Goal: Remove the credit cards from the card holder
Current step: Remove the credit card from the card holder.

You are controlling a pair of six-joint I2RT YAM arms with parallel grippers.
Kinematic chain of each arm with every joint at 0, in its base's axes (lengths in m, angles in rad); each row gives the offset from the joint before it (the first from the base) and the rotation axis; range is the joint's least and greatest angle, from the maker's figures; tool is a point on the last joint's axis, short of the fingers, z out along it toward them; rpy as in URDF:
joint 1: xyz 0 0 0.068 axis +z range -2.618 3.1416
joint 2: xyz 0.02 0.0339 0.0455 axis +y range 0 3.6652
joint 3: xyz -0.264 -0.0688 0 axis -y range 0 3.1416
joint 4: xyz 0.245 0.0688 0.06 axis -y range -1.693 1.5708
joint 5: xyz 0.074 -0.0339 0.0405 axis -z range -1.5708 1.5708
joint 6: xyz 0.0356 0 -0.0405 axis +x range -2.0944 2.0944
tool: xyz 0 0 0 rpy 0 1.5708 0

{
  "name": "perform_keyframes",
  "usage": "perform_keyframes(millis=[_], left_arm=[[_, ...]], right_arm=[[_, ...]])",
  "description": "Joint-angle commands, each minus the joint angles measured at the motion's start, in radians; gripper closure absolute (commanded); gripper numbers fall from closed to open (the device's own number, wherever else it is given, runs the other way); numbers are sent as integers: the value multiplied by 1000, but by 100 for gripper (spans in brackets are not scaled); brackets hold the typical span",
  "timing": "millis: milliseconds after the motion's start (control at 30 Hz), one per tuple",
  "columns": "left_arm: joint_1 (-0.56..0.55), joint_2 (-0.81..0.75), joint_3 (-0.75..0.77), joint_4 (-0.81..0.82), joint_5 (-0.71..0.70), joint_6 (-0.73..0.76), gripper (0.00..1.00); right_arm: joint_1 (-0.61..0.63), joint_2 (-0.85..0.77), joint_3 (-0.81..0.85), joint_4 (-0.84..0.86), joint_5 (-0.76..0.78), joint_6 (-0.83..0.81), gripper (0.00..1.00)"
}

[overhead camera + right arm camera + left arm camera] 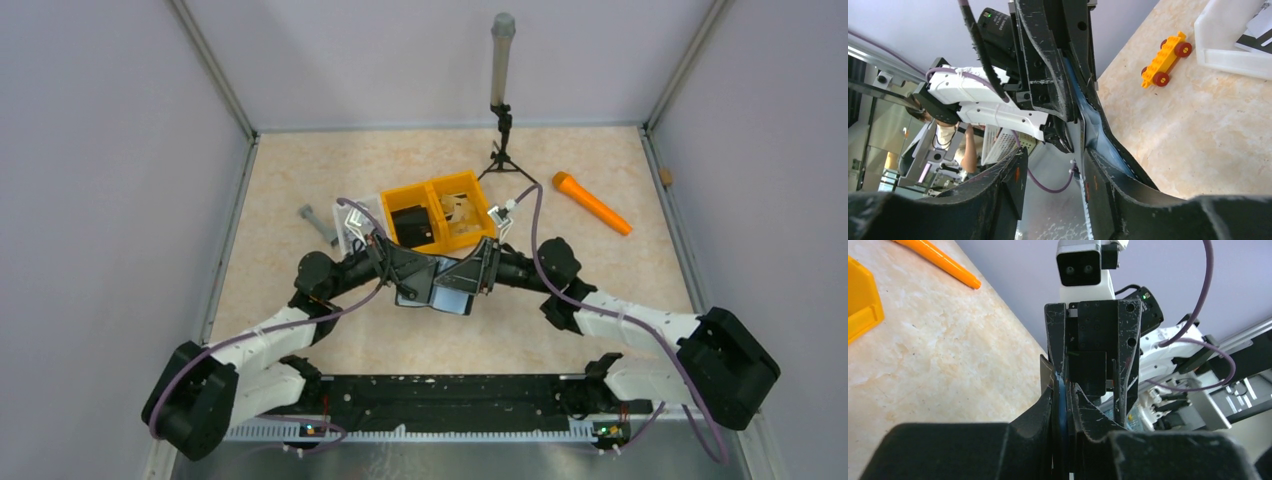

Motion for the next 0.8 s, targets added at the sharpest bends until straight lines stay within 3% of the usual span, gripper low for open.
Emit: perform_keyframes(millis=[0, 167, 367, 467, 533, 767], left_arm=[[-19, 72, -28, 309, 7, -152, 84], [-19, 115, -40, 409, 4, -203, 84], [-19, 66, -25, 310, -12, -147, 72], [-19, 54, -21, 258, -19, -116, 73], [-19, 59, -21, 255, -20, -113, 83], [-19, 68, -25, 201, -34, -100, 87]], right_arm=[[23, 18, 43, 112, 33, 7, 52], [24, 26, 57, 3, 90, -38, 51], [24, 18, 75, -110, 121, -82, 47], [23, 34, 62, 9, 75, -38, 50], [24, 54, 62, 89, 48, 0, 53], [24, 67, 37, 313, 18, 67, 56]])
